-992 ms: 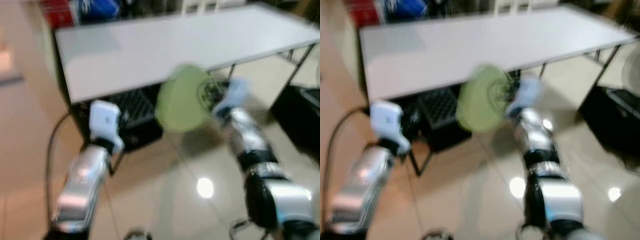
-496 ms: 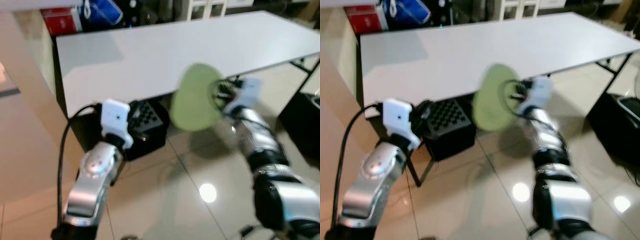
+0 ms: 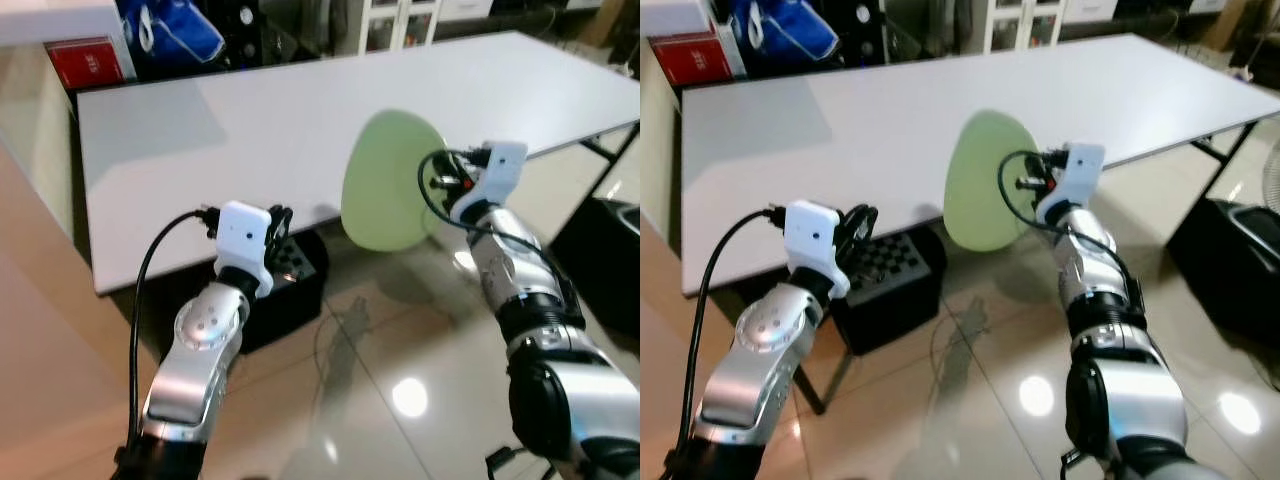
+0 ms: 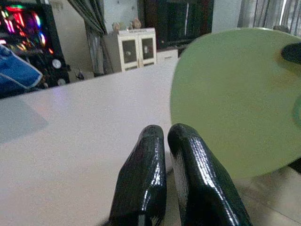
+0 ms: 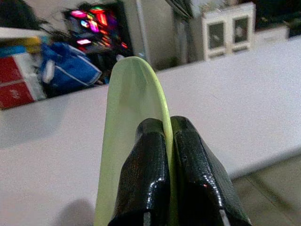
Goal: Setting the table
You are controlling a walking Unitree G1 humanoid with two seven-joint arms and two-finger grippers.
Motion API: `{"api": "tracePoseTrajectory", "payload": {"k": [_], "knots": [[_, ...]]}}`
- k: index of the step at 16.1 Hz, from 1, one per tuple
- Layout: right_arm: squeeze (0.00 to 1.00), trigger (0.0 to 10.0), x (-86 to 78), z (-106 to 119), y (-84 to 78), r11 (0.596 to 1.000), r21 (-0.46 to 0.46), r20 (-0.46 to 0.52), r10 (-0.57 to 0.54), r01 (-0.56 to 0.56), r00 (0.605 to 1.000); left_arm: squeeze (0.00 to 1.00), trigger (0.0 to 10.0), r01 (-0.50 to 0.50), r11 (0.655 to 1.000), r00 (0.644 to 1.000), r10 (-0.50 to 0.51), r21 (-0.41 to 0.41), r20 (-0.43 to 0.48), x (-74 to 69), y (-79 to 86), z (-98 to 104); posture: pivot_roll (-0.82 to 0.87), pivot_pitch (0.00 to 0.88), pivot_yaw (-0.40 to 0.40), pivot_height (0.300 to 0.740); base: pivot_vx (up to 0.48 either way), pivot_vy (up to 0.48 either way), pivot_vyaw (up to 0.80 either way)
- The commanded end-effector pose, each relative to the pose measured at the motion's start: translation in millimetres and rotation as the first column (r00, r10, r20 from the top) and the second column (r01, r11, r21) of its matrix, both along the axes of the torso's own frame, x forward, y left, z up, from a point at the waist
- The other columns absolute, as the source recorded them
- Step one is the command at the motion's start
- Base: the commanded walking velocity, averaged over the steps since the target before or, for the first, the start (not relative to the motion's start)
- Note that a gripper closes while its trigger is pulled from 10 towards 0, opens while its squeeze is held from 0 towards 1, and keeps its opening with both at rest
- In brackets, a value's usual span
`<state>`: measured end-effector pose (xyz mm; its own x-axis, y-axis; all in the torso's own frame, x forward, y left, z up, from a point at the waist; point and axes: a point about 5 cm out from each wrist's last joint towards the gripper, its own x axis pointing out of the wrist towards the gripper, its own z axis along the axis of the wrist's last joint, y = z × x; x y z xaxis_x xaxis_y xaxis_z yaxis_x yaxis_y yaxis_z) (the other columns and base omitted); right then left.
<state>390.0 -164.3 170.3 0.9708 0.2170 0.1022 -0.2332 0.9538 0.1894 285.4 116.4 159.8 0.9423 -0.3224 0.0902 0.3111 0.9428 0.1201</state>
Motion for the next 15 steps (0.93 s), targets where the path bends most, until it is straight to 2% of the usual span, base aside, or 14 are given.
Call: {"api": "tracePoseTrajectory", "payload": {"k": [1, 2, 3, 4, 5, 7, 9, 15], "knots": [[0.0, 10.0, 0.8, 21.1, 23.1, 0.992, -0.029, 0.09, 0.124, -0.122, 0.988, 0.0, 10.0, -0.014, 1.0, 1.0, 0.014, 0.011, -0.005, 0.5, 4.5, -2.2, 0.06, 0.0, -0.008, 0.74, 0.48, 0.0, 0.0], [0.0, 10.0, -0.9, 30.0, 31.1, 0.982, -0.05, 0.127, 0.185, -0.18, 0.974, 0.0, 10.0, -0.008, 1.0, 1.0, 0.008, 0.005, -0.006, 0.1, 3.5, -2.9, 0.06, 0.0, -0.008, 0.74, 0.48, 0.0, 0.0], [0.0, 10.0, -5.1, 46.0, 46.3, 0.956, -0.098, 0.186, 0.29, -0.276, 0.939, 0.0, 10.0, -0.002, 1.0, 1.0, 0.002, 0.008, -0.003, -0.3, 1.5, -3.5, 0.06, 0.0, -0.005, 0.74, 0.48, 0.0, 0.0], [0.0, 10.0, -7.6, 54.3, 54.1, 0.94, -0.114, 0.213, 0.34, -0.323, 0.916, 0.0, 10.0, 0.008, 1.0, 1.0, -0.008, -0.011, 0.004, -0.8, -0.3, -2.2, 0.06, 0.0, -0.006, 0.74, 0.48, 0.0, 0.0], [0.0, 10.0, -8.2, 75.7, 66.3, 0.921, -0.069, 0.27, 0.388, -0.384, 0.881, 0.0, 10.0, 0.01, 1.0, 1.0, -0.01, -0.005, -0.005, -0.1, -2.6, -3.9, 0.05, 0.0, -0.005, 0.74, 0.0, 0.0, 0.0], [0.0, 10.0, -1.2, 94.1, 67.6, 0.921, 0.018, 0.304, 0.365, -0.388, 0.88, 0.0, 10.0, 0.009, 1.0, 1.0, -0.009, -0.006, -0.004, 0.9, -3.2, -4.4, 0.06, 0.0, -0.008, 0.74, 0.0, 0.0, 0.0], [0.0, 10.0, 0.9, 98.5, 68.2, 0.924, 0.004, 0.308, 0.363, -0.383, 0.879, 0.0, 10.0, 0.005, 1.0, 1.0, -0.005, -0.013, -0.001, 1.0, -2.8, -3.6, 0.06, 0.0, -0.008, 0.74, 0.0, 0.0, 0.0], [0.0, 10.0, 2.7, 82.4, 62.7, 0.945, -0.024, 0.24, 0.323, -0.327, 0.916, 0.0, 10.0, -0.014, 1.0, 1.0, 0.014, -0.011, 0.003, 0.4, -1.5, -3.0, 0.07, 0.0, -0.014, 0.74, 0.0, 0.0, 0.0]]}}
